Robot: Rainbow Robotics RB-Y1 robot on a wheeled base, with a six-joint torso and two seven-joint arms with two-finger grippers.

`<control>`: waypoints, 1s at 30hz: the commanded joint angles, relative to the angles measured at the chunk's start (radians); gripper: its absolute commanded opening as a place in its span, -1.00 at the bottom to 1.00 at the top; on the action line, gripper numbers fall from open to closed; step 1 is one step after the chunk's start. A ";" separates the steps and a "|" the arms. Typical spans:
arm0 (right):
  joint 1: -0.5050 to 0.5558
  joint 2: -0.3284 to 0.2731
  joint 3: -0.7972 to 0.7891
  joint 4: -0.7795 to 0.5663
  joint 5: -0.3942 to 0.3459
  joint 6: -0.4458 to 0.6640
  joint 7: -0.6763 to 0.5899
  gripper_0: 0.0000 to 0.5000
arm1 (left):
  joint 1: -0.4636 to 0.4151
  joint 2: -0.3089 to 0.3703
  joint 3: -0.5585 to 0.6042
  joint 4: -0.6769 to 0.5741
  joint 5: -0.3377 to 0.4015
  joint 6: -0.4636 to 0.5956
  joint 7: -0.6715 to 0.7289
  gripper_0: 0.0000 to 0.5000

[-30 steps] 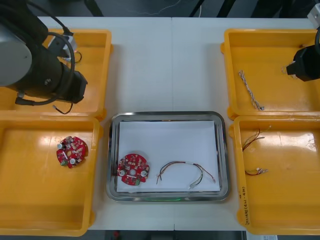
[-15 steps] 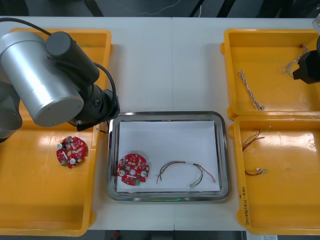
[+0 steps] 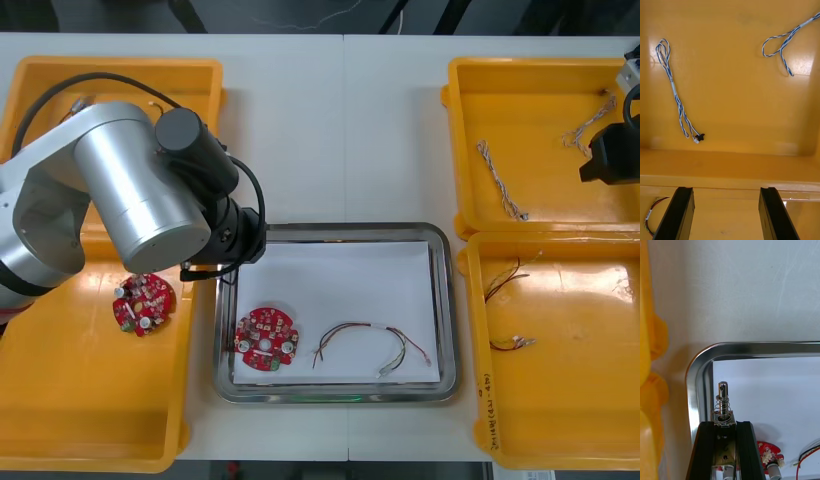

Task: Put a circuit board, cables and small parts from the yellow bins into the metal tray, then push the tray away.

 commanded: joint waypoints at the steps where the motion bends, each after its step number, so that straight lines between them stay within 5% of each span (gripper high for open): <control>1: -0.059 -0.031 0.043 0.012 -0.008 -0.004 -0.039 1.00 | -0.050 -0.036 -0.074 0.044 -0.044 -0.073 0.051 -1.00; 20: -0.226 -0.006 0.076 0.288 -0.004 -0.115 -0.029 1.00 | -0.067 -0.086 -0.208 0.136 -0.090 -0.171 0.059 -0.95; 22: -0.243 -0.003 0.093 0.322 0.001 -0.135 -0.031 1.00 | -0.067 -0.086 -0.208 0.136 -0.090 -0.171 0.059 -0.50; 24: -0.268 0.003 0.118 0.368 0.004 -0.167 -0.033 1.00 | -0.067 -0.085 -0.208 0.136 -0.091 -0.171 0.062 0.34; 27: -0.295 0.009 0.142 0.420 0.007 -0.205 -0.031 1.00 | -0.065 -0.085 -0.208 0.136 -0.099 -0.171 0.065 0.98; 30: -0.315 0.015 0.162 0.462 0.012 -0.231 -0.029 1.00 | -0.067 -0.085 -0.208 0.136 -0.107 -0.171 0.065 1.00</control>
